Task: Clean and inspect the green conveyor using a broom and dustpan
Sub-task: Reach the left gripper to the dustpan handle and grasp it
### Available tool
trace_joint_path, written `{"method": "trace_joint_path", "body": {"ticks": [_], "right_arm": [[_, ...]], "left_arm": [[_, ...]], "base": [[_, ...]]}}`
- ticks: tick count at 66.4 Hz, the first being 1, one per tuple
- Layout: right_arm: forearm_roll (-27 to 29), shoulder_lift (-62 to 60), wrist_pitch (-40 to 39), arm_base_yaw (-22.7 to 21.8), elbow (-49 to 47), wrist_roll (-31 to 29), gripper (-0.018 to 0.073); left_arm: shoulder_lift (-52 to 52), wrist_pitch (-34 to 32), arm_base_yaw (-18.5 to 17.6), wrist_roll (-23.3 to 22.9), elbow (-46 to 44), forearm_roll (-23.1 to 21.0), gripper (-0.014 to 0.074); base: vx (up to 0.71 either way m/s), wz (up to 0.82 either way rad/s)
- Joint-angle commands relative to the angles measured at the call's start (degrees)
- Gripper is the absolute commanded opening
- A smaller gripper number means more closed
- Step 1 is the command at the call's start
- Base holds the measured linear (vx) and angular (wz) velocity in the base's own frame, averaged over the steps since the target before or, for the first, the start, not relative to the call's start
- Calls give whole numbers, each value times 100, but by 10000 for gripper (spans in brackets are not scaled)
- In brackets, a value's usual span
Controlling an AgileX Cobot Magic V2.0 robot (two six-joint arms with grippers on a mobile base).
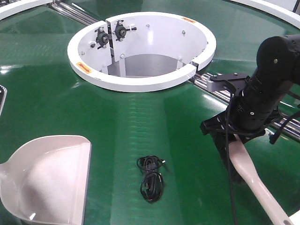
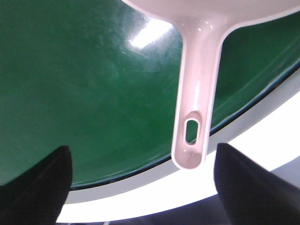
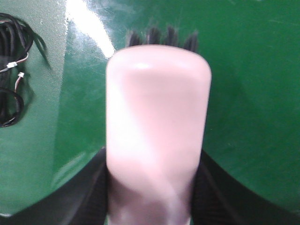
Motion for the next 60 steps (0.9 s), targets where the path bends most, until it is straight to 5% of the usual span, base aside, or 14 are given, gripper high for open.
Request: {"method": "trace_joint_path", "body": {"ticks": [1, 41, 60], "right_arm": [[-15, -273, 309, -4, -159, -55, -6], [-15, -273, 307, -4, -159, -55, -6], [-15, -273, 316, -4, -159, -55, -6]], "left_arm": [[-23, 71, 127, -29, -185, 91, 569], [401, 71, 728, -278, 197, 293, 569], [608, 66, 742, -278, 351, 277, 569]], "base": [[0, 0], [0, 0], [0, 0]]}}
